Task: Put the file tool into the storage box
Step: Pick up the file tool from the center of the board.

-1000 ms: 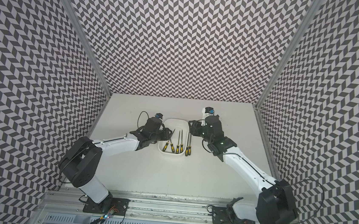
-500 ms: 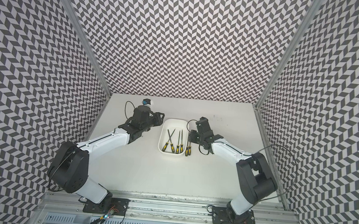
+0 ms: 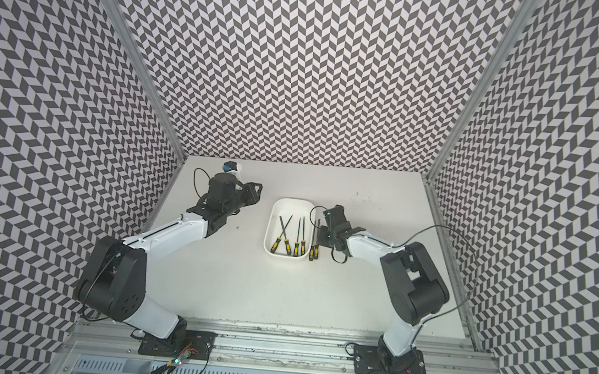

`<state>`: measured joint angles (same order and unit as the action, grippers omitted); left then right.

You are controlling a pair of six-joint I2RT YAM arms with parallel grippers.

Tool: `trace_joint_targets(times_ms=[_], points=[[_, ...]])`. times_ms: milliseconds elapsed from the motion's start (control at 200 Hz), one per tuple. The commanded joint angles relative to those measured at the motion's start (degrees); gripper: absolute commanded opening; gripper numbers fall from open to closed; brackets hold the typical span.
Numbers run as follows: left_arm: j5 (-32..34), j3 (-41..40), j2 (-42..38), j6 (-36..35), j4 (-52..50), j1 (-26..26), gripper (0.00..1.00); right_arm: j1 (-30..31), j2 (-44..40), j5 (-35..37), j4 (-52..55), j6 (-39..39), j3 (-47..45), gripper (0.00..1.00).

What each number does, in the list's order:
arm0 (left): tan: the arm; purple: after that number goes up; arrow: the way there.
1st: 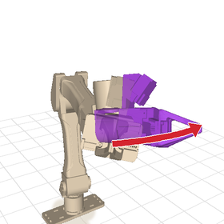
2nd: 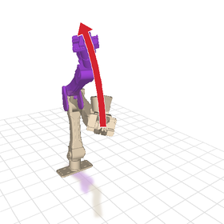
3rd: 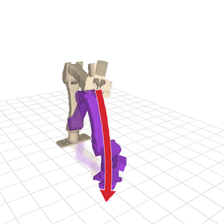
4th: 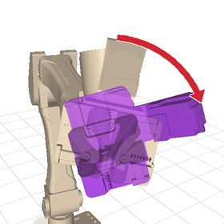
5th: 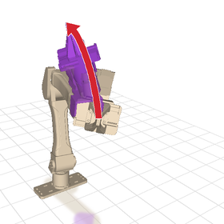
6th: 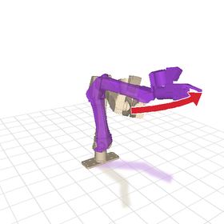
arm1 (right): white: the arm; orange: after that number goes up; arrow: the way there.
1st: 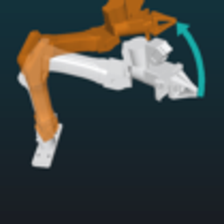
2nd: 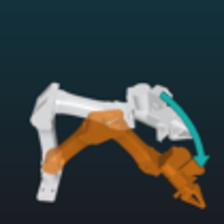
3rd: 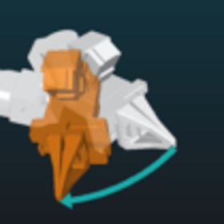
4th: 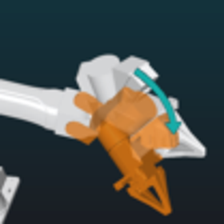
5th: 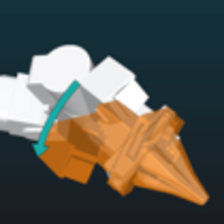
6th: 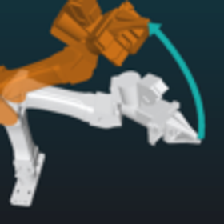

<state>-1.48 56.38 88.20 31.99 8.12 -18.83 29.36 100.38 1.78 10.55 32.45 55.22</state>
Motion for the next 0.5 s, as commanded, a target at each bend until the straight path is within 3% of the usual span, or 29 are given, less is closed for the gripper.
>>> trace_joint_targets(times_ms=[0,496], points=[[-1.3,-1.0,-2.5,-0.6,2.3,0.8,0.42,0.8,0.6,1.9,-0.8,0.1,1.1,0.46],[-2.2,-2.3,-4.4,-0.3,3.2,2.5,0.43,4.6,4.4,5.1,1.1,0.3,2.5,0.46]])
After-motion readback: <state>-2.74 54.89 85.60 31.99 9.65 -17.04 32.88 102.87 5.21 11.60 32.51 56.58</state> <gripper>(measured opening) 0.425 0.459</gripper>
